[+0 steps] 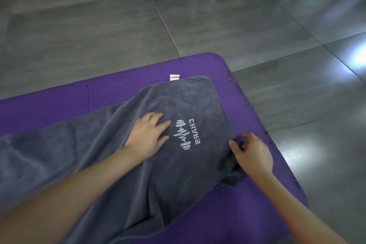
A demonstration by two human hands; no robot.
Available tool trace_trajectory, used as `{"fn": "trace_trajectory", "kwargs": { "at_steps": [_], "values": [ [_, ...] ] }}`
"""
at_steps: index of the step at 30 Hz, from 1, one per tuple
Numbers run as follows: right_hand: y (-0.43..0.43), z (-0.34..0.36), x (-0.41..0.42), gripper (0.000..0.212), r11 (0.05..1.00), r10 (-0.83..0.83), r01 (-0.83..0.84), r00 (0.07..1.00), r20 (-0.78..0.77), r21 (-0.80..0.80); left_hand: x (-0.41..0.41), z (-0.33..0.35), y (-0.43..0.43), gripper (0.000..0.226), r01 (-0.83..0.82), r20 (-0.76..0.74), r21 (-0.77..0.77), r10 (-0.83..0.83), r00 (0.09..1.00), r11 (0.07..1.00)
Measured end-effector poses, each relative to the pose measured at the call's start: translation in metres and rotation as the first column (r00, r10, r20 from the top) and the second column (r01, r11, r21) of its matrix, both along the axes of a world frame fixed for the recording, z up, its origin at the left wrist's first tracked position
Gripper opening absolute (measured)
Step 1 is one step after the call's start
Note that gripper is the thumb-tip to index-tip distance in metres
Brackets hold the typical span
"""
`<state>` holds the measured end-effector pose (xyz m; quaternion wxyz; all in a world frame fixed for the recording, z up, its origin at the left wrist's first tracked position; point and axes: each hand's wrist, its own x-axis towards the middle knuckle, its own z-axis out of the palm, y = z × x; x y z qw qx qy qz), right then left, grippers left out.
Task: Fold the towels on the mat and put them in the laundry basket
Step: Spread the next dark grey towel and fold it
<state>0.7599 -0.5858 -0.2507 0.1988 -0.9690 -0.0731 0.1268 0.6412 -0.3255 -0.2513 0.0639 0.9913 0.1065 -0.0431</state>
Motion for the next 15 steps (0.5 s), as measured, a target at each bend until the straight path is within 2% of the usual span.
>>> {"fn": "trace_trajectory", "kwargs": {
  "at_steps": [4, 6, 10, 13, 15],
  "values": [
    [-0.024, 0.008, -0.036, 0.035, 0.999, -0.034, 0.033, 0.987, -0.157, -0.007, -0.021, 0.0, -0.044, 0.043, 0.209, -0.021, -0.022, -0.209, 0.978, 0.978],
    [-0.03, 0.008, -0.046, 0.028, 0.998, -0.065, 0.07, 0.97, -0.233, 0.01, -0.031, 0.006, -0.061, 0.046, 0.243, -0.079, -0.062, -0.247, 0.966, 0.968],
    [-0.032, 0.012, -0.064, 0.019, 0.983, -0.066, 0.094, 0.983, -0.174, 0.158, -0.041, 0.012, -0.093, 0.054, 0.254, -0.211, -0.095, -0.269, 0.94, 0.963],
    [-0.036, 0.024, -0.07, 0.007, 0.922, -0.189, 0.221, 0.973, -0.131, 0.317, -0.044, 0.016, -0.104, 0.062, 0.19, -0.343, -0.106, -0.215, 0.914, 0.976],
    [-0.049, 0.031, -0.064, 0.011, 0.916, -0.29, 0.299, 0.954, -0.074, 0.268, -0.046, 0.015, -0.114, 0.062, 0.175, -0.328, -0.127, -0.208, 0.921, 0.976]
  ]
}}
